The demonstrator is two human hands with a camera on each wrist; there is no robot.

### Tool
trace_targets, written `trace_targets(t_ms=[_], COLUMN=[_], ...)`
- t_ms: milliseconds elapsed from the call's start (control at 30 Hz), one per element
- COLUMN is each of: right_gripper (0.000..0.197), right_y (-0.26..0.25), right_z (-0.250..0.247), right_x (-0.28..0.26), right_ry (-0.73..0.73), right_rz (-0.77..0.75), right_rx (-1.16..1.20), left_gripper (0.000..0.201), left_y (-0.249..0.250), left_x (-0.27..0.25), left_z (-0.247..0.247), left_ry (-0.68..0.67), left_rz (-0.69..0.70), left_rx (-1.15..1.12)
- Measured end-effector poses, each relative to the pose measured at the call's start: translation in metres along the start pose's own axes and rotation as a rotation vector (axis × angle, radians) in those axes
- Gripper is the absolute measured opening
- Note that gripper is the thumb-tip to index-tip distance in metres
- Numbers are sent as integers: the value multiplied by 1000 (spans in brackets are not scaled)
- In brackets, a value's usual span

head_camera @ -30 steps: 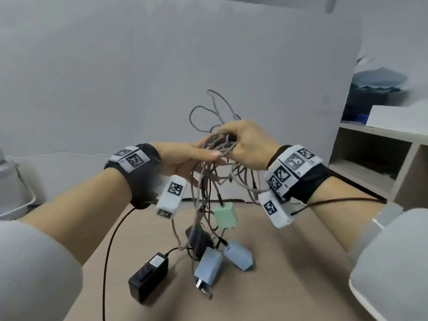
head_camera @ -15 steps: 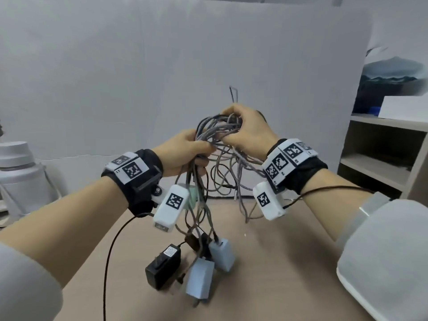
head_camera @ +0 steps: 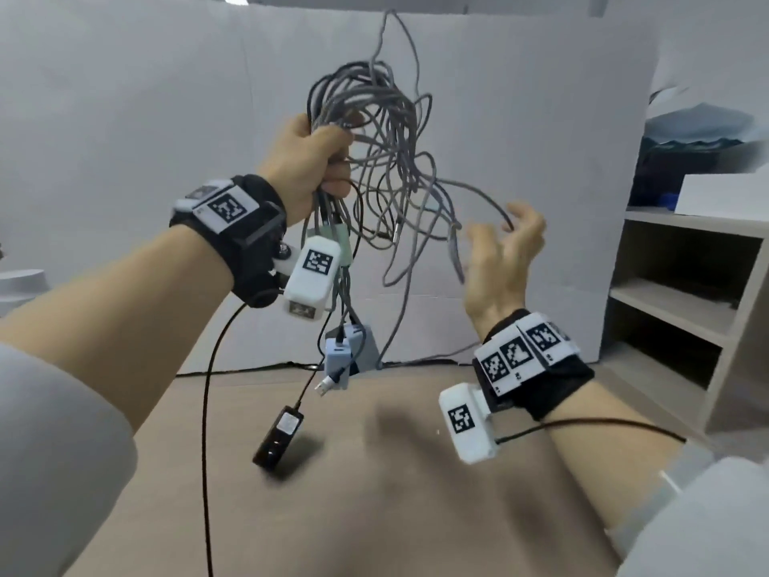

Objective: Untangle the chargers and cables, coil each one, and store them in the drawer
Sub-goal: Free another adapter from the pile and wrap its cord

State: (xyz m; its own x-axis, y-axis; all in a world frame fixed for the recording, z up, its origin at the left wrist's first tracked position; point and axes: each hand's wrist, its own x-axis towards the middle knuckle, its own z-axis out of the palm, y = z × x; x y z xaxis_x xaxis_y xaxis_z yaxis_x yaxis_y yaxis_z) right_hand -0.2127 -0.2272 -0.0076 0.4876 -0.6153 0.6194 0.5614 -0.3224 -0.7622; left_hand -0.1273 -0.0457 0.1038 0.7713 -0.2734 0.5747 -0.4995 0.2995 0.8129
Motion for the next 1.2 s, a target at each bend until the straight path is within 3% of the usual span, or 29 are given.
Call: trace_targets(t_ms=[67, 133, 200, 233, 300, 367, 467, 567, 767, 867, 933, 1033, 1133, 1200], right_gripper=[52, 37, 9, 5, 17, 26, 60, 65, 54, 40, 28, 12, 15, 15], right_y=[21, 43, 55, 61, 69, 69, 61, 60, 56, 46, 32, 8, -6, -12], right_z=[-5, -10, -6, -1, 7, 13, 15, 23, 22, 15, 10, 5, 1, -2], right_x=[2, 3, -8, -14, -25, -30, -36, -42, -33, -18, -5, 14, 23, 25], right_ry=[209, 211, -73, -266, -614, -864, -1135, -1260, -1075, -791, -684, -643, -627, -641], right_rz=[194, 459, 699, 760, 760, 740, 541, 463, 518, 573, 573, 504, 474, 474], right_rx=[131, 156, 86, 32, -34, 17, -127, -122, 74, 167, 265, 299, 297, 283], left_gripper=[30, 30, 27, 25, 23, 20, 26, 26, 8, 10, 10, 19, 3, 12], left_y=[10, 19, 27, 31, 36, 39, 40, 42, 46, 38, 28, 7, -11, -23], left_x=[7, 13, 18, 20, 22, 23, 22, 20, 14, 11, 7, 0, -5, -11], left_z=[4, 9, 17, 22, 31, 40, 51, 55, 34, 18, 11, 7, 7, 9], left_ry=[27, 49, 55, 45, 17, -1, -29, -85, -195, -212, -226, -202, -156, -106], left_rz=[32, 53, 61, 68, 84, 91, 73, 45, -11, -22, -45, -94, -114, -142], left_rx=[-27, -55, -86, -91, -82, -89, -127, -181, -183, -78, -35, -3, -26, -51])
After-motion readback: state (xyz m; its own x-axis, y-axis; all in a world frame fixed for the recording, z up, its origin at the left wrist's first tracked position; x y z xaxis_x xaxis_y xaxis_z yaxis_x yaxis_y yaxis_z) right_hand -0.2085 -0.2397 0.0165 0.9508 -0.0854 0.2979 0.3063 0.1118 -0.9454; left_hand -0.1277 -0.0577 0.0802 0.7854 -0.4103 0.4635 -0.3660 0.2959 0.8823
